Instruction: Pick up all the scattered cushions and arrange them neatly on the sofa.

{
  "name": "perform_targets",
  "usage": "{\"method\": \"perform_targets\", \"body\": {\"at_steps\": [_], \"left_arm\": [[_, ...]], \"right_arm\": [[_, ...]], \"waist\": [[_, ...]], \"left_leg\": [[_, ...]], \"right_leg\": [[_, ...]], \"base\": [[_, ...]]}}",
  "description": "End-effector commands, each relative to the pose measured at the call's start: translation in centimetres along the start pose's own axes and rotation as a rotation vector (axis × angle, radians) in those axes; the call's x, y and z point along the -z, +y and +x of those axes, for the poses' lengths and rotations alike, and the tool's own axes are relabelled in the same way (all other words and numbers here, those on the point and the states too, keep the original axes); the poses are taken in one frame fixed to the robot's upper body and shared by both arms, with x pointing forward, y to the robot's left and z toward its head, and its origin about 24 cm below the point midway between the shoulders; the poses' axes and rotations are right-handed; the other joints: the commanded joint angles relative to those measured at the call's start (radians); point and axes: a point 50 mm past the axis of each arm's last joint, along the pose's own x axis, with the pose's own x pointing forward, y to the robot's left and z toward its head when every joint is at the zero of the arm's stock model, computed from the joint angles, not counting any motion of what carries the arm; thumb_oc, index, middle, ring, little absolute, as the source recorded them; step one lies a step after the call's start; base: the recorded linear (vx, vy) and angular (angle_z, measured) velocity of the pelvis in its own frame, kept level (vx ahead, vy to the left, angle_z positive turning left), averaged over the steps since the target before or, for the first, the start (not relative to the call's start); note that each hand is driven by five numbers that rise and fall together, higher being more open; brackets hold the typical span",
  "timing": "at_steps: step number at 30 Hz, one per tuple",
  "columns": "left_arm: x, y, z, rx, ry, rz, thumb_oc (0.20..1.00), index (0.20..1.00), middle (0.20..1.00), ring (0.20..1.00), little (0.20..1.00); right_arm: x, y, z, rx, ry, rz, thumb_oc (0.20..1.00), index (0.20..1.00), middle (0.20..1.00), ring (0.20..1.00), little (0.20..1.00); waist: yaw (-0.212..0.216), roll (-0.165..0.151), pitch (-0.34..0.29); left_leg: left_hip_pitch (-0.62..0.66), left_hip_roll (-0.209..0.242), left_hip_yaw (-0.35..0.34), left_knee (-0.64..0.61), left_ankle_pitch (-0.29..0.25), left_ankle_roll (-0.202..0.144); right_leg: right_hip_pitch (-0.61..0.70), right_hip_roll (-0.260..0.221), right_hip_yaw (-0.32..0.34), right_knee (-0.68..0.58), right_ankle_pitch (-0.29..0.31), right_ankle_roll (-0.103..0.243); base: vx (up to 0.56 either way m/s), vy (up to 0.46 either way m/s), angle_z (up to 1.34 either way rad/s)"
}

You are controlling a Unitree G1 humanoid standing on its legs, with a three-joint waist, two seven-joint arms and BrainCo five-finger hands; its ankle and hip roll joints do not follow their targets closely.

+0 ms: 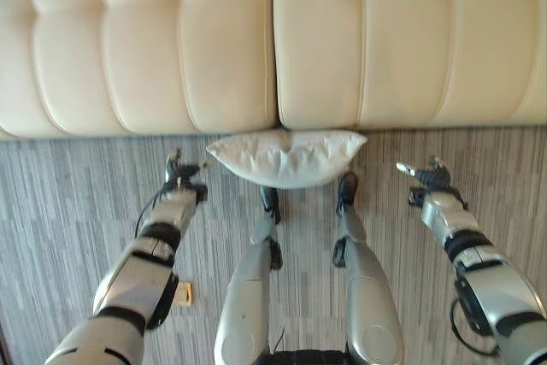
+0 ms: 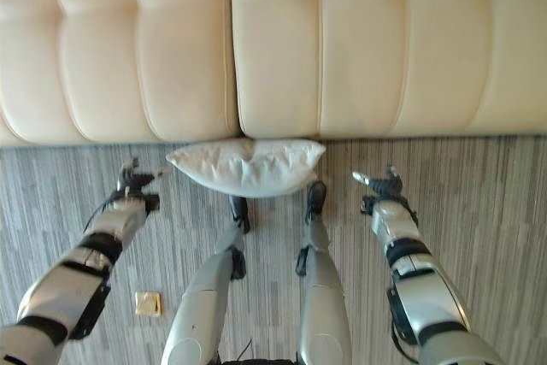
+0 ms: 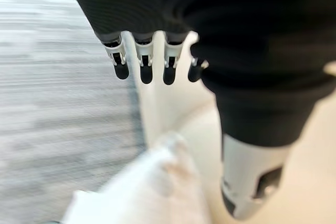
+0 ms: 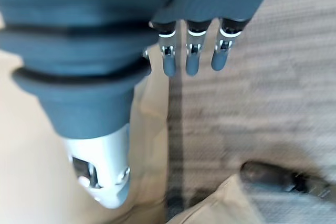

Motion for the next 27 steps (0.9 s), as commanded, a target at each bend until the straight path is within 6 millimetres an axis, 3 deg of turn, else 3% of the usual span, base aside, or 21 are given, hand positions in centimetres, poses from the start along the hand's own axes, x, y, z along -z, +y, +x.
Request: {"method": "perform_targets", "body": {"at_steps": [1, 2, 3, 4, 10, 11, 12, 13, 14, 15, 18, 23, 27], "left_arm": [[1.3, 1.5, 0.1, -0.087, 0.032, -0.032, 1.000, 1.000, 1.000, 1.000, 1.000], [-1.0, 0.2, 0.0, -0.059, -0.037, -0.040, 1.000, 1.000, 1.000, 1.000, 1.000], [-1.1, 0.2, 0.1, -0.060, -0.041, -0.042, 1.000, 1.000, 1.000, 1.000, 1.000], [-3.8, -1.4, -0.3, -0.010, -0.122, -0.056, 1.000, 1.000, 1.000, 1.000, 1.000], [-8.9, -7.0, -2.8, 0.178, -0.308, -0.085, 1.000, 1.000, 1.000, 1.000, 1.000], [-9.6, -7.9, -3.4, 0.218, -0.335, -0.104, 1.000, 1.000, 1.000, 1.000, 1.000], [-10.3, -8.9, -4.0, 0.253, -0.359, -0.120, 1.000, 1.000, 1.000, 1.000, 1.000], [-11.0, -9.7, -4.7, 0.288, -0.384, -0.138, 0.736, 0.736, 0.736, 0.736, 0.736], [-11.7, -10.5, -5.4, 0.319, -0.406, -0.162, 0.407, 0.407, 0.407, 0.407, 0.407], [-12.3, -11.0, -5.9, 0.339, -0.427, -0.181, 0.200, 0.200, 0.200, 0.200, 0.200], [-12.9, -12.5, -7.1, 0.415, -0.425, -0.264, 0.200, 0.200, 0.200, 0.200, 0.200], [-11.6, -14.7, -8.7, 0.515, -0.328, -0.412, 0.200, 0.200, 0.200, 0.200, 0.200], [-9.7, -15.1, -9.6, 0.543, -0.277, -0.490, 0.200, 0.200, 0.200, 0.200, 0.200]], "right_arm": [[-0.1, 1.4, -0.5, -0.036, -0.047, 0.012, 1.000, 1.000, 1.000, 1.000, 1.000], [-2.3, 3.4, -0.9, -0.095, -0.127, 0.004, 1.000, 1.000, 1.000, 1.000, 1.000], [-2.5, 3.4, -0.9, -0.095, -0.131, 0.006, 1.000, 1.000, 1.000, 1.000, 1.000], [-5.2, 5.2, -1.4, -0.153, -0.228, 0.000, 1.000, 1.000, 1.000, 1.000, 1.000], [-9.4, 9.9, -3.6, -0.302, -0.365, 0.059, 1.000, 1.000, 1.000, 1.000, 1.000], [-10.2, 10.1, -3.7, -0.308, -0.383, 0.072, 0.539, 0.539, 0.539, 0.539, 0.539], [-10.6, 10.5, -4.0, -0.312, -0.399, 0.081, 0.253, 0.253, 0.253, 0.253, 0.253], [-11.0, 10.8, -4.2, -0.317, -0.409, 0.104, 0.200, 0.200, 0.200, 0.200, 0.200], [-11.5, 11.0, -4.4, -0.321, -0.423, 0.118, 0.200, 0.200, 0.200, 0.200, 0.200], [-12.0, 11.2, -4.6, -0.321, -0.440, 0.119, 0.200, 0.200, 0.200, 0.200, 0.200], [-12.6, 11.9, -5.1, -0.341, -0.453, 0.158, 0.200, 0.200, 0.200, 0.200, 0.200], [-11.7, 12.5, -5.4, -0.359, -0.416, 0.220, 0.200, 0.200, 0.200, 0.200, 0.200], [-9.2, 12.4, -5.7, -0.364, -0.344, 0.327, 0.200, 0.200, 0.200, 0.200, 0.200]], "waist": [[-0.007, -0.012, -0.058], [-0.010, -0.013, -0.058], [-0.010, -0.013, -0.058], [-0.016, -0.016, -0.058], [-0.009, -0.025, -0.058], [-0.009, -0.025, -0.058], [-0.011, -0.024, -0.058], [-0.011, -0.024, -0.058], [-0.011, -0.026, -0.058], [-0.012, -0.027, -0.058], [-0.011, -0.034, -0.058], [-0.013, -0.040, -0.058], [-0.015, -0.040, -0.066]], "left_leg": [[-0.137, 0.008, -0.022, 0.262, -0.184, -0.017], [-0.218, 0.004, -0.030, 0.347, -0.213, -0.011], [-0.229, 0.003, -0.030, 0.354, -0.211, -0.010], [-0.330, -0.004, -0.039, 0.442, -0.224, -0.002], [-0.433, -0.029, -0.047, 0.573, -0.271, 0.010], [-0.448, -0.036, -0.049, 0.595, -0.278, 0.012], [-0.450, -0.041, -0.051, 0.603, -0.282, 0.014], [-0.454, -0.045, -0.050, 0.610, -0.286, 0.017], [-0.450, -0.048, -0.052, 0.611, -0.288, 0.020], [-0.445, -0.051, -0.052, 0.606, -0.287, 0.021], [-0.409, -0.050, -0.053, 0.556, -0.275, 0.022], [-0.312, -0.045, -0.055, 0.416, -0.232, 0.018], [-0.177, -0.044, -0.059, 0.263, -0.184, 0.011]], "right_leg": [[-0.083, -0.058, 0.096, 0.342, -0.314, 0.042], [-0.168, -0.063, 0.118, 0.438, -0.348, 0.030], [-0.180, -0.064, 0.120, 0.446, -0.347, 0.030], [-0.291, -0.072, 0.145, 0.548, -0.372, 0.018], [-0.417, -0.070, 0.180, 0.691, -0.434, -0.004], [-0.434, -0.071, 0.190, 0.712, -0.441, -0.006], [-0.438, -0.070, 0.194, 0.722, -0.443, -0.007], [-0.446, -0.070, 0.201, 0.734, -0.444, -0.007], [-0.445, -0.069, 0.203, 0.735, -0.443, -0.008], [-0.440, -0.066, 0.205, 0.730, -0.441, -0.007], [-0.402, -0.059, 0.200, 0.675, -0.419, 0.001], [-0.294, -0.047, 0.177, 0.519, -0.360, 0.017], [-0.150, -0.030, 0.148, 0.359, -0.303, 0.036]], "base": [[0.05, 0.026, 0.13], [0.05, 0.026, 0.14], [0.04, 0.016, 0.18], [0.04, 0.015, 0.17], [0.04, 0.006, 0.10], [0.01, 0.015, -0.09], [0.00, 0.020, -0.13], [-0.01, 0.013, -0.13], [-0.01, 0.004, -0.16], [-0.03, 0.002, -0.07], [-0.04, 0.005, 0.22], [-0.04, 0.005, -0.22], [0.00, 0.020, -0.11]]}}
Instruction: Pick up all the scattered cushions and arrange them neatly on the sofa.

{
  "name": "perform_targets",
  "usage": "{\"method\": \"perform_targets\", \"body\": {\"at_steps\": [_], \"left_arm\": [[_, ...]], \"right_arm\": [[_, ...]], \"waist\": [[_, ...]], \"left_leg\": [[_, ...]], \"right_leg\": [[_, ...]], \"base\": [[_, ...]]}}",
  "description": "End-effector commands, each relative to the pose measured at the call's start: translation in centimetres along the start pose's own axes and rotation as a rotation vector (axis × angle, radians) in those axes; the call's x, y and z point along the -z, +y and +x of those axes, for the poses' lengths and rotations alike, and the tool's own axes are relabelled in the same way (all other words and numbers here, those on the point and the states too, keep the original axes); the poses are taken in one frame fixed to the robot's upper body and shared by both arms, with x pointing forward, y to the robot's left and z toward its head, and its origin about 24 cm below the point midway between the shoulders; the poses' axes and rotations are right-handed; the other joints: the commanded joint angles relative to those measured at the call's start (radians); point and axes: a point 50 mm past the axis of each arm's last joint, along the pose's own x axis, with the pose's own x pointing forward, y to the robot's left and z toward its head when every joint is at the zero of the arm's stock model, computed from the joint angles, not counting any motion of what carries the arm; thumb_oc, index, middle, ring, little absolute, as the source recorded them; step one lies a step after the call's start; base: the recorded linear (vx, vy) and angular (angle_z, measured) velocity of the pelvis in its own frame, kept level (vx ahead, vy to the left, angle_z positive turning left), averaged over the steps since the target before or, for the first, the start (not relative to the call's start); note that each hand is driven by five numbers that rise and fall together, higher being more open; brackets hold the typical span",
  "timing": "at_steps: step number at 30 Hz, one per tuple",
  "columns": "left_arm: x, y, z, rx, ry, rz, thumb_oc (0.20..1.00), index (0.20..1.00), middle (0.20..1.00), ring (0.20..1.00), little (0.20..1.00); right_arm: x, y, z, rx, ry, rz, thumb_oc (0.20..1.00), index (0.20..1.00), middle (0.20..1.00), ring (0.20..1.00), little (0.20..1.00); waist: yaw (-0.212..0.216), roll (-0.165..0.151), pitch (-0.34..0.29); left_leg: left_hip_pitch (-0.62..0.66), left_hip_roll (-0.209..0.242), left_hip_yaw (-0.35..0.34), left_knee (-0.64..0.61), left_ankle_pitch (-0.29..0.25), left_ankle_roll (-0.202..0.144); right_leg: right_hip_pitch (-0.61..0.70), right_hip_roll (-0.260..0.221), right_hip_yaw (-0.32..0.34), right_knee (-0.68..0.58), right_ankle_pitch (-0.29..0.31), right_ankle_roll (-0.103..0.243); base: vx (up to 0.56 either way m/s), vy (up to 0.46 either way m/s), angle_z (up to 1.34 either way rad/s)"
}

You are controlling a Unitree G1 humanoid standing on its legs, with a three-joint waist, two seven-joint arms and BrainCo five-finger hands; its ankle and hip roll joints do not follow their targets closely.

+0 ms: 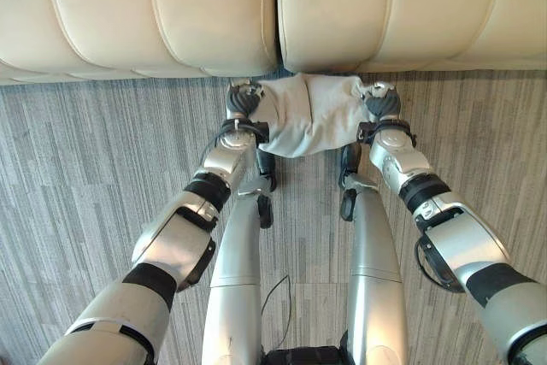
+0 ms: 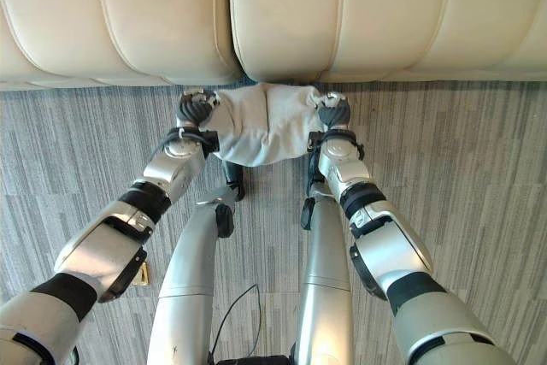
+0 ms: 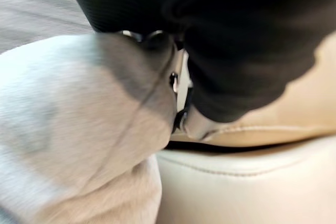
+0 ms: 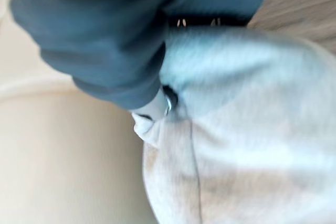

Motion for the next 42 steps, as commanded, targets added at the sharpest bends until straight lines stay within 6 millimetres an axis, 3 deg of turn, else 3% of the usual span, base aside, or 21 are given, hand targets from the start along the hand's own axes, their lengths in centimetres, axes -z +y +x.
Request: {"method": "perform_targets", "body": {"at_steps": [1, 2, 5, 7, 8, 12, 16, 17, 21, 23, 26, 32, 38, 40, 42], "left_arm": [[-1.0, -6.1, -2.9, 0.252, -0.091, -0.206, 0.200, 0.200, 0.200, 0.200, 0.200], [-0.8, -6.1, -3.0, 0.252, -0.087, -0.205, 0.200, 0.200, 0.200, 0.200, 0.200], [1.5, -3.8, -3.9, 0.218, -0.058, -0.223, 0.200, 0.200, 0.200, 0.200, 0.200], [2.2, -3.2, -4.4, 0.216, -0.050, -0.224, 0.200, 0.200, 0.200, 0.200, 0.200], [4.0, -1.8, -5.4, 0.189, -0.011, -0.244, 0.200, 0.200, 0.200, 0.200, 0.200], [7.1, 0.8, -7.8, 0.143, 0.052, -0.265, 0.200, 0.200, 0.200, 0.200, 0.200], [9.0, 3.3, -10.3, 0.118, 0.088, -0.250, 0.200, 0.200, 0.200, 0.200, 0.200], [9.0, 3.3, -10.3, 0.118, 0.089, -0.250, 0.200, 0.200, 0.200, 0.200, 0.200], [8.9, 6.7, -12.4, 0.095, 0.038, -0.101, 0.200, 0.200, 0.200, 0.200, 0.200], [8.5, 7.4, -12.7, 0.081, 0.012, -0.080, 0.200, 0.200, 0.200, 0.200, 0.200], [7.4, 9.3, -13.9, 0.052, -0.047, -0.046, 0.200, 0.200, 0.200, 0.200, 0.200], [7.0, 9.6, -14.9, 0.070, -0.053, -0.059, 0.200, 0.200, 0.200, 0.200, 0.200], [7.4, 9.0, -14.8, 0.067, -0.040, -0.062, 0.200, 0.200, 0.200, 0.200, 0.200], [7.5, 9.2, -14.7, 0.054, -0.037, -0.051, 0.200, 0.200, 0.200, 0.200, 0.200], [7.6, 9.3, -14.8, 0.047, -0.037, -0.047, 0.200, 0.200, 0.200, 0.200, 0.200]], "right_arm": [[-0.7, 4.1, -2.2, -0.180, -0.085, 0.186, 0.200, 0.200, 0.200, 0.200, 0.200], [-0.6, 4.1, -2.2, -0.179, -0.082, 0.186, 0.200, 0.200, 0.200, 0.200, 0.200], [2.9, 2.8, -3.8, -0.186, -0.023, 0.149, 0.200, 0.200, 0.200, 0.200, 0.200], [3.7, 2.5, -4.4, -0.192, -0.013, 0.119, 0.200, 0.200, 0.200, 0.200, 0.200], [5.4, 1.6, -5.5, -0.201, 0.015, 0.077, 0.200, 0.200, 0.200, 0.200, 0.200], [8.3, 0.0, -8.1, -0.217, 0.064, 0.009, 0.200, 0.200, 0.200, 0.200, 0.200], [9.8, -2.2, -10.4, -0.220, 0.081, -0.016, 0.200, 0.200, 0.200, 0.200, 0.200], [9.8, -2.2, -10.5, -0.220, 0.083, -0.016, 0.200, 0.200, 0.200, 0.200, 0.200], [9.3, -6.5, -12.4, -0.148, 0.014, -0.089, 0.200, 0.200, 0.200, 0.200, 0.200], [8.9, -7.0, -12.8, -0.135, -0.007, -0.086, 0.200, 0.200, 0.200, 0.200, 0.200], [6.7, -8.3, -14.0, -0.128, -0.116, -0.103, 0.200, 0.200, 0.200, 0.200, 0.200], [5.9, -8.3, -15.0, -0.165, -0.153, -0.101, 0.200, 0.200, 0.200, 0.200, 0.200], [5.6, -7.7, -15.1, -0.171, -0.169, -0.084, 0.200, 0.200, 0.200, 0.200, 0.200], [5.3, -7.2, -15.0, -0.176, -0.180, -0.073, 0.200, 0.200, 0.200, 0.200, 0.200], [5.2, -7.0, -14.9, -0.181, -0.186, -0.075, 0.200, 0.200, 0.200, 0.200, 0.200]], "waist": [[0.026, 0.018, -0.082], [0.026, 0.018, -0.080], [0.031, 0.012, -0.116], [0.032, 0.009, -0.127], [0.038, 0.002, -0.153], [0.047, -0.007, -0.205], [0.055, -0.010, -0.262], [0.055, -0.011, -0.261], [0.057, -0.010, -0.321], [0.056, -0.009, -0.334], [0.051, -0.005, -0.370], [0.052, -0.012, -0.389], [0.045, -0.021, -0.382], [0.042, -0.017, -0.364], [0.041, -0.016, -0.357]], "left_leg": [[0.134, 0.009, -0.063, -0.104, -0.034, -0.045], [0.145, 0.009, -0.063, -0.113, -0.030, -0.045], [0.287, 0.014, -0.068, -0.252, 0.014, -0.055], [0.322, 0.015, -0.067, -0.281, 0.022, -0.057], [0.394, 0.021, -0.060, -0.338, 0.037, -0.062], [0.531, 0.026, -0.044, -0.432, 0.055, -0.062], [0.653, 0.030, -0.031, -0.518, 0.067, -0.061], [0.657, 0.030, -0.031, -0.522, 0.068, -0.061], [0.769, 0.026, -0.018, -0.596, 0.075, -0.061], [0.784, 0.025, -0.015, -0.596, 0.071, -0.062], [0.828, 0.026, -0.010, -0.596, 0.057, -0.058], [0.866, 0.021, -0.010, -0.596, 0.038, -0.047], [0.859, -0.006, -0.014, -0.563, 0.001, -0.014], [0.863, -0.023, -0.007, -0.557, -0.011, 0.007], [0.862, -0.024, 0.002, -0.559, -0.011, 0.009]], "right_leg": [[0.183, 0.016, -0.034, -0.093, -0.072, 0.001], [0.196, 0.016, -0.036, -0.104, -0.067, 0.001], [0.348, 0.024, -0.068, -0.259, -0.011, 0.017], [0.388, 0.026, -0.076, -0.292, 0.000, 0.020], [0.462, 0.026, -0.091, -0.358, 0.025, 0.030], [0.606, 0.019, -0.110, -0.469, 0.067, 0.046], [0.722, 0.014, -0.132, -0.567, 0.104, 0.064], [0.727, 0.015, -0.132, -0.571, 0.105, 0.064], [0.832, 0.019, -0.156, -0.640, 0.120, 0.080], [0.848, 0.019, -0.160, -0.646, 0.119, 0.081], [0.891, 0.015, -0.162, -0.638, 0.099, 0.084], [0.922, 0.011, -0.156, -0.631, 0.078, 0.092], [0.900, -0.016, -0.135, -0.556, 0.082, 0.108], [0.856, -0.030, -0.121, -0.460, 0.123, 0.120], [0.837, -0.028, -0.109, -0.443, 0.141, 0.124]], "base": [[0.02, 0.016, -0.14], [0.05, 0.004, -0.15], [0.06, -0.013, -0.07], [0.07, -0.010, -0.02], [0.09, 0.001, 0.01], [0.10, 0.017, -0.03], [0.10, 0.038, -0.08], [0.06, 0.043, 0.06], [0.08, 0.058, 0.00], [0.04, 0.031, -0.03], [0.05, 0.027, 0.00], [0.02, 0.037, -0.02], [0.01, 0.130, 0.00], [0.01, 0.179, -0.01], [-0.01, 0.128, -0.08]]}}
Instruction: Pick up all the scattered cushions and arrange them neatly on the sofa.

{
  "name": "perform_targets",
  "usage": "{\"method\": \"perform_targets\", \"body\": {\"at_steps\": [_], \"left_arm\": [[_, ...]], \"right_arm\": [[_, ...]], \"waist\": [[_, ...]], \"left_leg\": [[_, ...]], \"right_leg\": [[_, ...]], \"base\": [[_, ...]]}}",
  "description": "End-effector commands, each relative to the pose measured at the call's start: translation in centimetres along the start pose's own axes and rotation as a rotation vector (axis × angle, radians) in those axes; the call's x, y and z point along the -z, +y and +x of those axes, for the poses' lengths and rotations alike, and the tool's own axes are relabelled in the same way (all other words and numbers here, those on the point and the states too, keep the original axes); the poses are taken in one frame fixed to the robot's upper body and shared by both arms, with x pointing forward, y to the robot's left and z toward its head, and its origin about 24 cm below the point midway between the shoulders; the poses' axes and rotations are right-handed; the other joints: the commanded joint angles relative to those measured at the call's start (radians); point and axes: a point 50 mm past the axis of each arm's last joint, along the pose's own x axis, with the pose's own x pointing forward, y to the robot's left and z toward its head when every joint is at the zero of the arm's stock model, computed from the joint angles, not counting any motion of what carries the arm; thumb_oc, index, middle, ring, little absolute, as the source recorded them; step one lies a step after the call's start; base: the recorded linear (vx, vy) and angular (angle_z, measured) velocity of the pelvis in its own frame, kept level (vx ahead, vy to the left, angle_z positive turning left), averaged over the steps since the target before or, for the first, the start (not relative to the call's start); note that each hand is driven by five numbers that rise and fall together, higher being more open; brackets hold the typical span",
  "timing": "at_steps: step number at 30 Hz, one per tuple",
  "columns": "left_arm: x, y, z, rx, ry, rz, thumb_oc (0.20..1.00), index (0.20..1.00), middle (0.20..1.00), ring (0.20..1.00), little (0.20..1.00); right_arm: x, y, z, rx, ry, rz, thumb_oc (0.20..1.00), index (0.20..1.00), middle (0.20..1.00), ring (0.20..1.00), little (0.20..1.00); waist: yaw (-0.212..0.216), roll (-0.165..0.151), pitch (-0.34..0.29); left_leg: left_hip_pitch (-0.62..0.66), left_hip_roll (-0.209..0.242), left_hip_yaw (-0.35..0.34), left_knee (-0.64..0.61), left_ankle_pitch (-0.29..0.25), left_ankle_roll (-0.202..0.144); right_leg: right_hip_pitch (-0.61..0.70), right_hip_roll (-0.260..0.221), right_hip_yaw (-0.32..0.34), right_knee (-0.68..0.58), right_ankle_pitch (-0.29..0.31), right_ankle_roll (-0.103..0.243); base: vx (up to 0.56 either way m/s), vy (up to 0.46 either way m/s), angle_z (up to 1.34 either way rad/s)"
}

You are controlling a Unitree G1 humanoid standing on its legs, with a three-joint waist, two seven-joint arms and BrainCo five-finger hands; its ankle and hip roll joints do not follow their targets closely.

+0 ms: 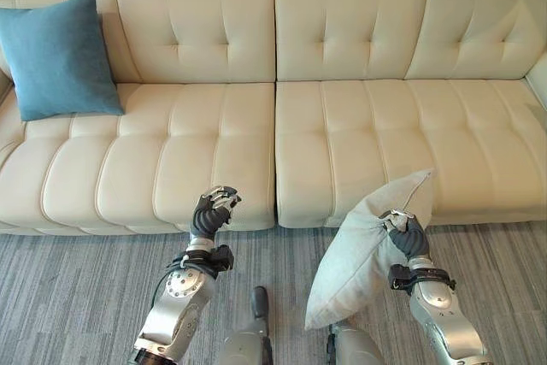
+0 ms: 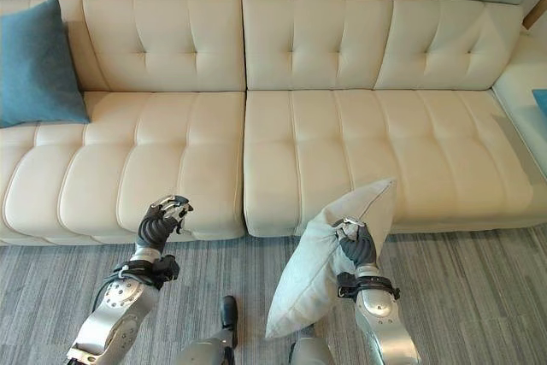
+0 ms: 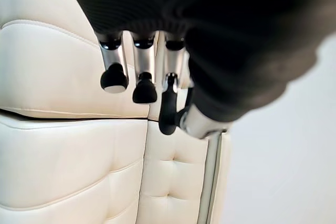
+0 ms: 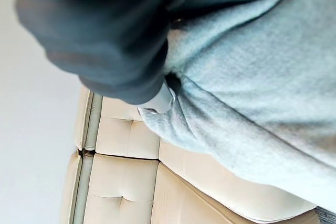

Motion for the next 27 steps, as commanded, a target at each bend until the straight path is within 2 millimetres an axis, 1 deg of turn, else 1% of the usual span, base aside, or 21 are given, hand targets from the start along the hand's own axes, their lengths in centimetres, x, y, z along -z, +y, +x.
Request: {"method": "perform_targets", "body": {"at_steps": [1, 2, 3, 4, 5, 7, 8, 9, 10, 11, 12, 13, 15, 18, 19, 20, 22, 23, 25, 26, 27], "left_arm": [[-1.4, 0.2, 0.4, -0.013, -0.094, 0.039, 0.200, 0.200, 0.200, 0.200, 0.200], [-1.3, 0.5, 0.3, -0.026, -0.088, 0.042, 0.200, 0.200, 0.200, 0.200, 0.200], [-0.9, 1.2, 0.3, -0.058, -0.072, 0.063, 0.762, 0.762, 0.762, 0.762, 0.762], [-0.9, 1.2, 0.3, -0.059, -0.072, 0.063, 1.000, 1.000, 1.000, 1.000, 1.000], [0.0, 2.3, 0.0, -0.114, -0.033, 0.069, 1.000, 1.000, 1.000, 1.000, 1.000], [0.9, 4.1, -0.4, -0.192, 0.011, 0.098, 1.000, 1.000, 1.000, 1.000, 1.000], [0.9, 4.2, -0.4, -0.192, 0.011, 0.098, 1.000, 1.000, 1.000, 1.000, 1.000], [2.2, 6.1, -1.0, -0.277, 0.074, 0.127, 1.000, 1.000, 1.000, 1.000, 1.000], [2.9, 7.0, -1.3, -0.321, 0.104, 0.135, 1.000, 1.000, 1.000, 1.000, 1.000], [2.9, 7.0, -1.3, -0.321, 0.104, 0.135, 1.000, 1.000, 1.000, 1.000, 1.000], [4.3, 8.4, -1.9, -0.390, 0.170, 0.148, 1.000, 1.000, 1.000, 1.000, 1.000], [4.3, 8.4, -1.9, -0.390, 0.169, 0.148, 1.000, 1.000, 1.000, 1.000, 1.000], [7.0, 10.4, -3.4, -0.507, 0.303, 0.176, 1.000, 1.000, 1.000, 1.000, 1.000], [8.5, 10.7, -3.7, -0.534, 0.374, 0.198, 1.000, 1.000, 1.000, 1.000, 1.000], [8.5, 10.7, -3.6, -0.534, 0.374, 0.197, 1.000, 1.000, 1.000, 1.000, 1.000], [9.0, 10.7, -3.7, -0.515, 0.402, 0.251, 1.000, 1.000, 1.000, 1.000, 1.000], [9.5, 10.4, -3.6, -0.463, 0.431, 0.343, 1.000, 1.000, 1.000, 1.000, 1.000], [9.5, 10.4, -3.6, -0.463, 0.431, 0.343, 1.000, 1.000, 1.000, 1.000, 1.000], [10.0, 9.7, -3.4, -0.370, 0.451, 0.468, 1.000, 1.000, 1.000, 1.000, 1.000], [10.0, 9.7, -3.4, -0.370, 0.451, 0.468, 1.000, 1.000, 1.000, 1.000, 1.000], [9.9, 8.9, -3.1, -0.312, 0.437, 0.508, 1.000, 1.000, 1.000, 1.000, 1.000]], "right_arm": [[-7.1, 1.2, 1.1, -0.045, -0.351, 0.081, 0.200, 0.200, 0.200, 0.200, 0.200], [-7.2, 1.2, 1.1, -0.043, -0.356, 0.082, 0.200, 0.200, 0.200, 0.200, 0.200], [-7.2, 1.1, 1.1, -0.031, -0.355, 0.074, 0.200, 0.200, 0.200, 0.200, 0.200], [-7.2, 1.1, 1.1, -0.031, -0.355, 0.074, 0.200, 0.200, 0.200, 0.200, 0.200], [-7.3, 0.8, 1.2, -0.011, -0.358, 0.064, 0.200, 0.200, 0.200, 0.200, 0.200], [-7.6, 0.5, 1.1, 0.010, -0.372, 0.058, 0.200, 0.200, 0.200, 0.200, 0.200], [-7.6, 0.5, 1.1, 0.009, -0.371, 0.058, 0.200, 0.200, 0.200, 0.200, 0.200], [-8.2, 0.2, 1.1, 0.023, -0.398, 0.051, 0.200, 0.200, 0.200, 0.200, 0.200], [-8.5, 0.1, 1.0, 0.024, -0.410, 0.057, 0.200, 0.200, 0.200, 0.200, 0.200], [-8.5, 0.2, 1.0, 0.024, -0.410, 0.057, 0.200, 0.200, 0.200, 0.200, 0.200], [-9.1, 0.3, 0.9, 0.015, -0.437, 0.061, 0.200, 0.200, 0.200, 0.200, 0.200], [-9.1, 0.3, 0.9, 0.015, -0.437, 0.061, 0.200, 0.200, 0.200, 0.200, 0.200], [-11.0, 1.7, 1.2, -0.029, -0.513, 0.074, 0.200, 0.200, 0.200, 0.200, 0.200], [-12.8, 3.3, 1.7, -0.066, -0.573, 0.050, 0.200, 0.200, 0.200, 0.200, 0.200], [-12.8, 3.3, 1.7, -0.066, -0.574, 0.050, 0.200, 0.200, 0.200, 0.200, 0.200], [-13.8, 4.0, 2.0, -0.075, -0.610, 0.026, 0.200, 0.200, 0.200, 0.200, 0.200], [-15.1, 5.1, 2.4, -0.090, -0.650, 0.010, 0.200, 0.200, 0.200, 0.200, 0.200], [-15.1, 5.1, 2.4, -0.090, -0.651, 0.010, 0.200, 0.200, 0.200, 0.200, 0.200], [-16.4, 6.6, 3.1, -0.100, -0.681, -0.021, 0.200, 0.200, 0.200, 0.200, 0.200], [-16.4, 6.6, 3.1, -0.100, -0.681, -0.021, 0.200, 0.200, 0.200, 0.200, 0.200], [-16.9, 7.6, 3.7, -0.097, -0.672, -0.014, 0.200, 0.200, 0.200, 0.200, 0.200]], "waist": [[-0.010, 0.015, -0.002], [-0.009, 0.015, 0.001], [-0.006, 0.014, 0.002], [-0.006, 0.014, 0.002], [0.002, 0.009, 0.000], [0.010, 0.006, -0.004], [0.010, 0.005, -0.004], [0.019, 0.002, -0.004], [0.024, -0.001, -0.008], [0.024, -0.001, -0.009], [0.032, -0.004, -0.012], [0.032, -0.005, -0.012], [0.052, -0.011, -0.021], [0.069, -0.016, -0.029], [0.068, -0.016, -0.028], [0.078, -0.017, -0.032], [0.088, -0.017, -0.034], [0.088, -0.017, -0.034], [0.099, -0.014, -0.037], [0.099, -0.014, -0.037], [0.108, -0.014, -0.039]], "left_leg": [[0.064, -0.014, 0.000, 0.014, -0.135, 0.038], [0.065, -0.016, 0.001, 0.011, -0.135, 0.040], [0.067, -0.021, 0.006, 0.006, -0.137, 0.042], [0.068, -0.021, 0.006, 0.005, -0.137, 0.042], [0.069, -0.025, 0.010, 0.001, -0.139, 0.043], [0.067, -0.028, 0.014, -0.007, -0.139, 0.043], [0.067, -0.028, 0.014, -0.007, -0.139, 0.043], [0.066, -0.029, 0.015, -0.009, -0.140, 0.042], [0.062, -0.029, 0.017, -0.010, -0.138, 0.042], [0.061, -0.029, 0.017, -0.010, -0.138, 0.042], [0.060, -0.029, 0.016, -0.012, -0.137, 0.040], [0.060, -0.029, 0.016, -0.012, -0.137, 0.040], [0.063, -0.031, 0.014, -0.016, -0.136, 0.037], [0.064, -0.030, 0.011, -0.017, -0.133, 0.033], [0.064, -0.030, 0.011, -0.017, -0.133, 0.033], [0.064, -0.030, 0.005, -0.018, -0.131, 0.032], [0.064, -0.030, 0.001, -0.018, -0.129, 0.030], [0.064, -0.030, 0.001, -0.018, -0.129, 0.030], [0.066, -0.029, -0.001, -0.018, -0.129, 0.030], [0.066, -0.029, -0.001, -0.019, -0.129, 0.030], [0.069, -0.029, -0.004, -0.019, -0.128, 0.029]], "right_leg": [[0.029, -0.069, 0.002, 0.144, -0.008, 0.073], [0.028, -0.069, 0.002, 0.142, -0.003, 0.071], [0.032, -0.074, -0.006, 0.125, 0.006, 0.072], [0.033, -0.073, -0.006, 0.124, 0.007, 0.072], [0.042, -0.079, -0.020, 0.101, 0.018, 0.075], [0.046, -0.082, -0.033, 0.078, 0.024, 0.080], [0.047, -0.082, -0.033, 0.077, 0.025, 0.080], [0.049, -0.085, -0.042, 0.067, 0.024, 0.082], [0.046, -0.085, -0.045, 0.062, 0.025, 0.082], [0.046, -0.085, -0.045, 0.061, 0.025, 0.082], [0.049, -0.087, -0.051, 0.053, 0.021, 0.083], [0.050, -0.087, -0.051, 0.052, 0.022, 0.083], [0.062, -0.089, -0.068, 0.033, 0.011, 0.082], [0.073, -0.090, -0.079, 0.019, -0.002, 0.080], [0.073, -0.090, -0.079, 0.019, -0.002, 0.080], [0.080, -0.090, -0.087, 0.014, -0.010, 0.078], [0.085, -0.088, -0.091, 0.011, -0.015, 0.076], [0.085, -0.088, -0.091, 0.011, -0.015, 0.076], [0.091, -0.086, -0.093, 0.007, -0.027, 0.073], [0.091, -0.086, -0.093, 0.007, -0.027, 0.073], [0.098, -0.084, -0.096, 0.005, -0.037, 0.072]], "base": [[-0.01, 0.115, -0.17], [0.02, 0.137, -0.16], [0.02, 0.084, -0.15], [0.04, 0.095, -0.18], [0.03, 0.047, -0.19], [0.02, 0.038, -0.21], [0.01, 0.019, -0.15], [0.01, 0.010, -0.07], [0.01, 0.009, -0.05], [0.00, 0.000, 0.00], [0.00, 0.000, 0.00], [0.00, 0.000, 0.00], [0.00, -0.021, 0.12], [-0.01, -0.018, 0.01], [-0.01, -0.035, 0.02], [-0.02, -0.035, 0.04], [-0.03, -0.033, 0.04], [-0.02, -0.014, 0.06], [-0.03, -0.010, 0.09], [-0.05, -0.014, 0.08], [-0.03, -0.011, 0.04]]}}
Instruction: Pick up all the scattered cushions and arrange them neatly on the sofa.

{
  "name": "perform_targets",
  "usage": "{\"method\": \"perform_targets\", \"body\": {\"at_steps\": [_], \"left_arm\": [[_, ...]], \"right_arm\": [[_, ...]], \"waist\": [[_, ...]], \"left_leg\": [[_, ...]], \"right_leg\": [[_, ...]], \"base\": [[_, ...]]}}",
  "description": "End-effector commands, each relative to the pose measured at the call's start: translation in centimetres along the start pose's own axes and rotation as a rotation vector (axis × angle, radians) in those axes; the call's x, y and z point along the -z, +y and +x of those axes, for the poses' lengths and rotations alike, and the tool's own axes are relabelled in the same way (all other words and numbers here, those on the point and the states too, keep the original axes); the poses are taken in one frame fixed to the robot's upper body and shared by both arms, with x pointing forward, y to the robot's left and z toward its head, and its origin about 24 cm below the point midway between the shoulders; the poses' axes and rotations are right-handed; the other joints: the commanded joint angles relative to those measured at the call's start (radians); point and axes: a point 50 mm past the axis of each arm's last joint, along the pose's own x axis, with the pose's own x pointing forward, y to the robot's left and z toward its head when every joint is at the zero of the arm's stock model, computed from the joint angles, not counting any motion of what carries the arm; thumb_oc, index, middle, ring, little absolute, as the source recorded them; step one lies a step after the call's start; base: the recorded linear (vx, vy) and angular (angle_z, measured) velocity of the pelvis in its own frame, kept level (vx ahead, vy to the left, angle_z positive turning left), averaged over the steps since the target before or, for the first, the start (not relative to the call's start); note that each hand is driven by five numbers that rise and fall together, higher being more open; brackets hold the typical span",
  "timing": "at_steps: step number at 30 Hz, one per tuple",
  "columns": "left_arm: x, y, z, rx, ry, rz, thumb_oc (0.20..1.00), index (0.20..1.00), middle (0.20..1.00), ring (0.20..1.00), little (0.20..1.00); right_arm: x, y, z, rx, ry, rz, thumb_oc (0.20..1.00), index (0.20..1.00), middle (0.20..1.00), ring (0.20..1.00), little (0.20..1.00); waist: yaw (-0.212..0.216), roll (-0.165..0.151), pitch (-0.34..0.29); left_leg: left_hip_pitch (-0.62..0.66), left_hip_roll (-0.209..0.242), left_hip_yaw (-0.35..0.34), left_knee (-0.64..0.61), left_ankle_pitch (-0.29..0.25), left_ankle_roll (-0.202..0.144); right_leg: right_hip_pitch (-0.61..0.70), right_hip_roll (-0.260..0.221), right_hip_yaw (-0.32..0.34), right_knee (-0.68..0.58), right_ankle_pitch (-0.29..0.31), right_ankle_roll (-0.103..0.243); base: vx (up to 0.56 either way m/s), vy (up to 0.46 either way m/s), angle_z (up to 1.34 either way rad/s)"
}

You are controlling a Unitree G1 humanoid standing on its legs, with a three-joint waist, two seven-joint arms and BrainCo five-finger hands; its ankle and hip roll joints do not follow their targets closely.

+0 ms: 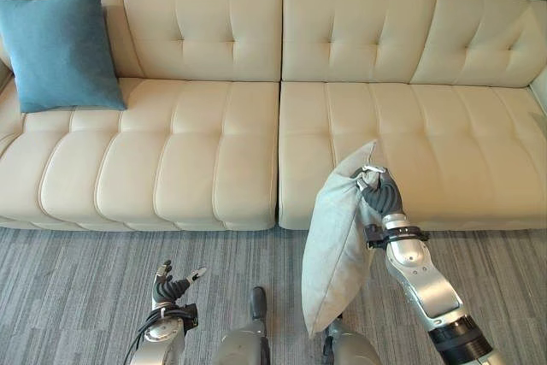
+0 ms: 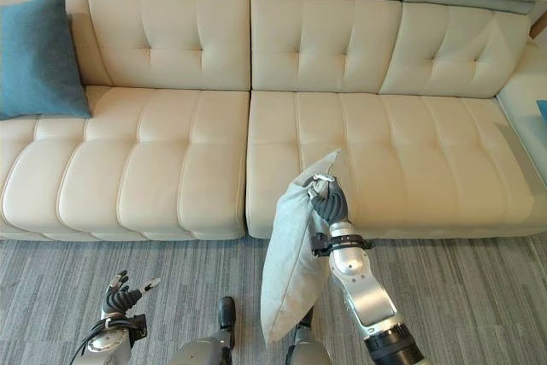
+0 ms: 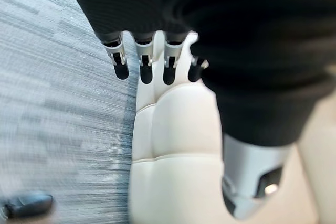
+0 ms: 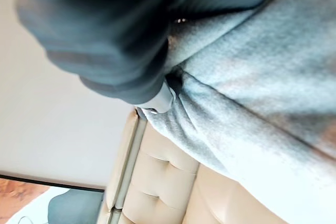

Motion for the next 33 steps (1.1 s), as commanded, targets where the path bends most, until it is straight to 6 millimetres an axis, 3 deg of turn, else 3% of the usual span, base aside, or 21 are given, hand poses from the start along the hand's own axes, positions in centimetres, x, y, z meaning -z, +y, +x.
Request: {"method": "perform_targets", "body": {"at_steps": [1, 11, 15, 17, 21, 28, 33], "left_arm": [[-2.5, 0.0, 0.8, 0.019, -0.122, 0.113, 1.000, 1.000, 1.000, 1.000, 1.000], [-4.2, -1.8, 0.5, 0.089, -0.221, 0.196, 1.000, 1.000, 1.000, 1.000, 1.000], [-5.8, -2.5, 0.3, 0.130, -0.335, 0.338, 1.000, 1.000, 1.000, 1.000, 1.000], [-7.1, -3.2, -0.3, 0.202, -0.412, 0.369, 1.000, 1.000, 1.000, 1.000, 1.000], [-8.8, -4.0, -2.1, 0.341, -0.495, 0.259, 1.000, 1.000, 1.000, 1.000, 1.000], [-9.0, -4.4, -3.6, 0.457, -0.439, 0.001, 1.000, 1.000, 1.000, 1.000, 1.000], [-9.2, -4.3, -4.2, 0.489, -0.435, -0.056, 1.000, 1.000, 1.000, 1.000, 1.000]], "right_arm": [[-8.0, 0.7, 2.8, 0.053, -0.346, 0.113, 0.200, 0.200, 0.200, 0.200, 0.200], [-10.4, 0.9, 5.3, 0.151, -0.391, 0.040, 0.200, 0.200, 0.200, 0.200, 0.200], [-12.1, 1.0, 7.0, 0.178, -0.417, 0.006, 0.200, 0.200, 0.200, 0.200, 0.200], [-14.1, 1.0, 8.3, 0.182, -0.451, -0.030, 0.200, 0.200, 0.200, 0.200, 0.200], [-16.4, 0.7, 10.0, 0.202, -0.472, -0.066, 0.200, 0.200, 0.200, 0.200, 0.200], [-19.7, 0.6, 12.2, 0.230, -0.483, -0.119, 0.200, 0.200, 0.200, 0.200, 0.200], [-20.5, 0.2, 13.1, 0.248, -0.465, -0.141, 0.200, 0.200, 0.200, 0.200, 0.200]], "waist": [[0.045, 0.016, -0.026], [0.071, 0.004, -0.041], [0.081, -0.004, -0.047], [0.088, -0.008, -0.052], [0.105, -0.016, -0.055], [0.127, -0.031, -0.054], [0.133, -0.034, -0.053]], "left_leg": [[0.058, -0.026, -0.038, -0.005, -0.138, 0.025], [0.071, -0.027, -0.054, -0.007, -0.137, 0.022], [0.078, -0.024, -0.053, -0.007, -0.138, 0.019], [0.082, -0.022, -0.053, -0.007, -0.138, 0.017], [0.082, -0.020, -0.055, -0.007, -0.135, 0.013], [0.067, -0.022, -0.074, -0.007, -0.126, 0.008], [0.062, -0.022, -0.082, -0.007, -0.123, 0.006]], "right_leg": [[0.080, -0.077, -0.064, 0.068, -0.088, 0.085], [0.107, -0.077, -0.086, 0.063, -0.098, 0.084], [0.117, -0.072, -0.087, 0.058, -0.106, 0.081], [0.123, -0.069, -0.089, 0.054, -0.109, 0.079], [0.128, -0.066, -0.094, 0.048, -0.113, 0.075], [0.130, -0.063, -0.108, 0.045, -0.115, 0.068], [0.129, -0.062, -0.113, 0.049, -0.116, 0.066]], "base": [[-0.04, -0.016, 0.05], [-0.01, -0.008, 0.07], [0.00, -0.002, 0.01], [0.00, 0.000, 0.00], [0.00, 0.000, 0.00], [0.00, -0.003, 0.00], [-0.01, -0.014, 0.07]]}}
